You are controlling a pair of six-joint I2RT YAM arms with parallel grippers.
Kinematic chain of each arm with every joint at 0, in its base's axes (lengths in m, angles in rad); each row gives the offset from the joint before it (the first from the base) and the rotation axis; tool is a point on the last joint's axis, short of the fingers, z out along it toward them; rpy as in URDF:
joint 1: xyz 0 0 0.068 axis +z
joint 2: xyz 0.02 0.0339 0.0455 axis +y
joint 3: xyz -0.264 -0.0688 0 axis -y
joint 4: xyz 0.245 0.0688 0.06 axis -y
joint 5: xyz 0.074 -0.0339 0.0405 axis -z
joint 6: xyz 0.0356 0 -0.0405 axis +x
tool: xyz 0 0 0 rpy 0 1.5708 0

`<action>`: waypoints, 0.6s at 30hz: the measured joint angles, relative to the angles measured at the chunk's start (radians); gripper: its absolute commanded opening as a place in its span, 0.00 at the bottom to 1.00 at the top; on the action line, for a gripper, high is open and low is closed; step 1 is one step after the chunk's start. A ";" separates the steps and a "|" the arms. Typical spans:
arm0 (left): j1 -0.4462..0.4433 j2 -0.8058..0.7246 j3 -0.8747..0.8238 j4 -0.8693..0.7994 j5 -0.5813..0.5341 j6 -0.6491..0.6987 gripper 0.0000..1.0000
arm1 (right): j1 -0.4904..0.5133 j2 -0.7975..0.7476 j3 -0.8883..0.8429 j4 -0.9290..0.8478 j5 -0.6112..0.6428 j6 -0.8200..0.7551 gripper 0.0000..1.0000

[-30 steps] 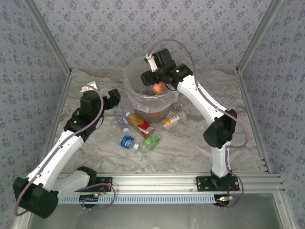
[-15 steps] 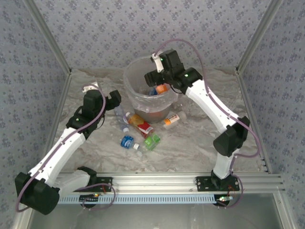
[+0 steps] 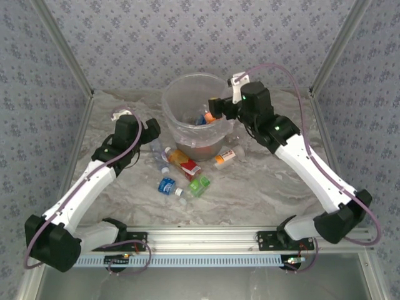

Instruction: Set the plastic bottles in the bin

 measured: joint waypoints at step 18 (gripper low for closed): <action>0.000 0.010 -0.028 -0.197 0.078 -0.173 0.99 | -0.117 -0.366 -0.546 0.201 0.128 0.233 1.00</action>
